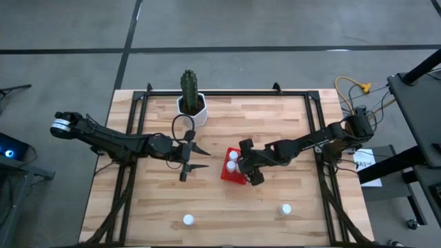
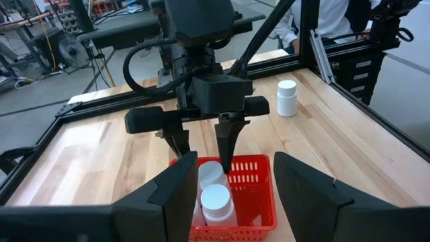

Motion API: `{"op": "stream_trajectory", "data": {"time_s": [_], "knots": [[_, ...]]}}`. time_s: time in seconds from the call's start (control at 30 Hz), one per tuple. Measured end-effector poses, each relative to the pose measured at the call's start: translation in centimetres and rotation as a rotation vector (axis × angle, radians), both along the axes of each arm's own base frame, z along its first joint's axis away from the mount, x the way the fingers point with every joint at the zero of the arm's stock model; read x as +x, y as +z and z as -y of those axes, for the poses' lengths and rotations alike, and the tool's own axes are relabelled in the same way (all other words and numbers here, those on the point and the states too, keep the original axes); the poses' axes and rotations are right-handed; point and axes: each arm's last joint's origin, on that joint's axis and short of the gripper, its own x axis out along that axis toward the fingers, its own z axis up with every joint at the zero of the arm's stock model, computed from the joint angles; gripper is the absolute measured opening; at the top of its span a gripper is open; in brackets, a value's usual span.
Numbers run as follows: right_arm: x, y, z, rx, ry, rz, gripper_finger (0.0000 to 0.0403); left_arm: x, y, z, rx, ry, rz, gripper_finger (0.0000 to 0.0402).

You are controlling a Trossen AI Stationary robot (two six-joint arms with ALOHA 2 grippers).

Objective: Pick and place pill bottles into a basket
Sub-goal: Put the top white pill bottle into the red bin, then put the right white pill bottle into the red bin

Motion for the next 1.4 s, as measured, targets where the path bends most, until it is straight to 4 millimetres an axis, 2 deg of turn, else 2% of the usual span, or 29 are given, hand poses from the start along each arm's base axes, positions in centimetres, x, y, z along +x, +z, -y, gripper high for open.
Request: {"op": "stream_trajectory", "data": {"time_s": [0.43, 0.8, 1.0, 1.17, 1.4], "knots": [[-0.3, 0.5, -0.1, 0.001, 0.001, 0.003, 0.0224, 0.0, 0.0, 0.0, 0.000, 0.000, 0.000, 0.0178], [-2.0, 4.1, -1.3, 0.073, 0.058, 0.106, 0.0224, 0.0, 0.0, 0.0, -0.001, 0.002, 0.000, 0.0178], [-3.8, 5.7, -3.0, 0.238, 0.147, 0.082, 0.0224, 0.0, -0.1, 0.0, 0.000, 0.000, -0.010, 0.0178], [-5.5, 5.8, -4.8, 0.309, 0.213, -0.007, 0.0224, 0.0, -0.1, 0.0, 0.000, -0.001, -0.011, 0.0178], [-7.4, 5.8, -8.0, 0.381, 0.220, -0.085, 0.0224, 0.0, -0.1, 0.0, 0.000, -0.002, -0.011, 0.0178]]}}
